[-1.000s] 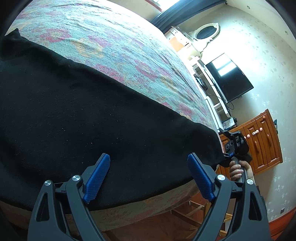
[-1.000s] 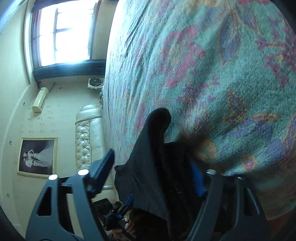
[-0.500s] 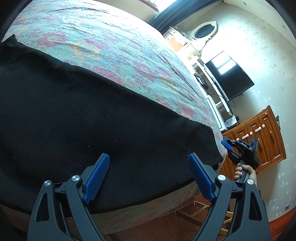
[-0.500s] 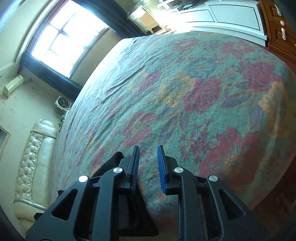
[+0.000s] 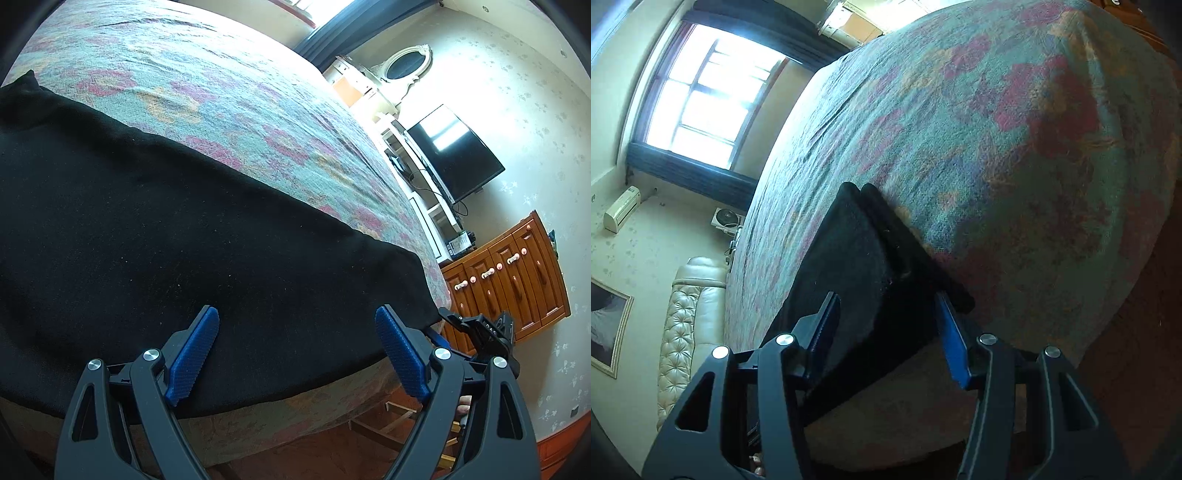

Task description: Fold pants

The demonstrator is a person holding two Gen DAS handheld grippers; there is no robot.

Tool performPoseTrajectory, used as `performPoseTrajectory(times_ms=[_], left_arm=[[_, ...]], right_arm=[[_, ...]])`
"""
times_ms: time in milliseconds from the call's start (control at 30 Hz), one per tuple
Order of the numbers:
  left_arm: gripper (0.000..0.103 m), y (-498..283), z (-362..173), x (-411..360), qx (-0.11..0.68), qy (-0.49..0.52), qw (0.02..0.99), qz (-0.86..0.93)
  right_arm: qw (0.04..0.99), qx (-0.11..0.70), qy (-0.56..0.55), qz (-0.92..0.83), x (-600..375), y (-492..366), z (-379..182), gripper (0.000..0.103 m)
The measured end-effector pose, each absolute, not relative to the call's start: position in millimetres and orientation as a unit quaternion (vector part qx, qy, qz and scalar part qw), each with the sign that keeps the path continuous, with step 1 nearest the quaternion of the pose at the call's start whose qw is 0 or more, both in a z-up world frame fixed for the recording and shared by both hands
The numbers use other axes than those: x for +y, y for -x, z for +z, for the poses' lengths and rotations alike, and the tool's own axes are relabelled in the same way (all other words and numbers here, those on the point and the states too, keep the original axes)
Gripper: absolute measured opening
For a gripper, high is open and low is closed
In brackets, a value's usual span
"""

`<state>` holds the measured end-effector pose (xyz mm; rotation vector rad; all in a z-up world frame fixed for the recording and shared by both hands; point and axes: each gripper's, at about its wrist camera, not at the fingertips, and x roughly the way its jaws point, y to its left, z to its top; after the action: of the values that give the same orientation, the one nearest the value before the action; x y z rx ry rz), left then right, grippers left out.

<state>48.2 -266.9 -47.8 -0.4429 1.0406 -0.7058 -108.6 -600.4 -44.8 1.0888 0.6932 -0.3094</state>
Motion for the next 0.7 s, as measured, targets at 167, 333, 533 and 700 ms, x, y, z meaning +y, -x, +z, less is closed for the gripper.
performPoseTrajectory(times_ms=[167, 333, 533, 700], left_arm=[[0.086, -45.9, -46.2, -268.0, 0.482, 0.207, 0.785, -0.329], [0.086, -43.5, -42.2, -264.8, 0.486, 0.226, 0.773, -0.339], [0.086, -40.3, -45.0, -268.0, 0.489, 0.22, 0.768, -0.352], [0.086, -41.2, -42.1, -260.1, 0.488, 0.224, 0.765, -0.357]], right_arm=[[0.795, 0.312, -0.503, -0.135, -595.9, 102.9, -45.1, 0.007], [0.803, 0.284, -0.503, -0.146, -591.7, 123.5, -31.4, 0.006], [0.778, 0.302, -0.525, -0.165, -597.9, 132.1, -74.5, 0.006], [0.777, 0.291, -0.53, -0.175, -601.1, 139.9, -69.4, 0.024]])
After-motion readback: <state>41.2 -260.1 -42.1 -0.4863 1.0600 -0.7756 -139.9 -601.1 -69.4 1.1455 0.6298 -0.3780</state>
